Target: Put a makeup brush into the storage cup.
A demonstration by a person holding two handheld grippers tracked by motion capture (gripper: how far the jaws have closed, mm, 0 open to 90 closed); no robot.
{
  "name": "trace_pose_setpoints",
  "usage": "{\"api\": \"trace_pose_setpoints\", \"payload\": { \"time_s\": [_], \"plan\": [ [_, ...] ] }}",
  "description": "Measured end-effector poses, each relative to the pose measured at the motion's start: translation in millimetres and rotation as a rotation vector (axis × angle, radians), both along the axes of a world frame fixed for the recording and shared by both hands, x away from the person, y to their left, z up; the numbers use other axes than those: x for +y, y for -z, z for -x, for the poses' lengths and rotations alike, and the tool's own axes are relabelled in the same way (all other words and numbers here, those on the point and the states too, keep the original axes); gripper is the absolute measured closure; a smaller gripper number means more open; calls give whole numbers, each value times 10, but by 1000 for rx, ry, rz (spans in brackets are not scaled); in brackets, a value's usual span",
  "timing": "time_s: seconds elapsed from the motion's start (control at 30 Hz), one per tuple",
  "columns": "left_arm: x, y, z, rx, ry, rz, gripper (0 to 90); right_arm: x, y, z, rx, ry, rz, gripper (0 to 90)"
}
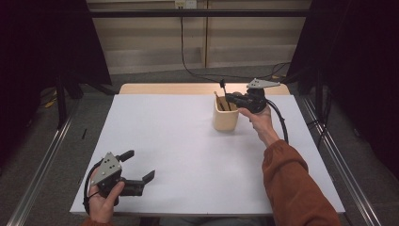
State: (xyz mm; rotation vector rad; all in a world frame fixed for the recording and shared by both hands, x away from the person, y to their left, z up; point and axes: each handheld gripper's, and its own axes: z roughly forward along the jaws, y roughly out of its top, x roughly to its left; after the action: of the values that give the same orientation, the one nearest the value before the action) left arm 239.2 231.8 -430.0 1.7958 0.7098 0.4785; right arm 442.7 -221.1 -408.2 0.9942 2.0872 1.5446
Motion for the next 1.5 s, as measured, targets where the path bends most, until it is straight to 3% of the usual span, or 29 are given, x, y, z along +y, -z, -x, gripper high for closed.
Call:
{"api": "trace_pose_setpoints", "payload": {
  "time_s": [0.77,1.23,1.5],
  "plan": [
    [-2,1,-2,2,-1,-3,12,-24,11,28,12,4,-23,832],
    [-17,4,-34,6,-10,3,12,-30,-40,61,-3,-18,-58,632],
    [14,8,-38,13,-36,9,11,-37,-72,89,5,-39,-78,394]
  ]
}}
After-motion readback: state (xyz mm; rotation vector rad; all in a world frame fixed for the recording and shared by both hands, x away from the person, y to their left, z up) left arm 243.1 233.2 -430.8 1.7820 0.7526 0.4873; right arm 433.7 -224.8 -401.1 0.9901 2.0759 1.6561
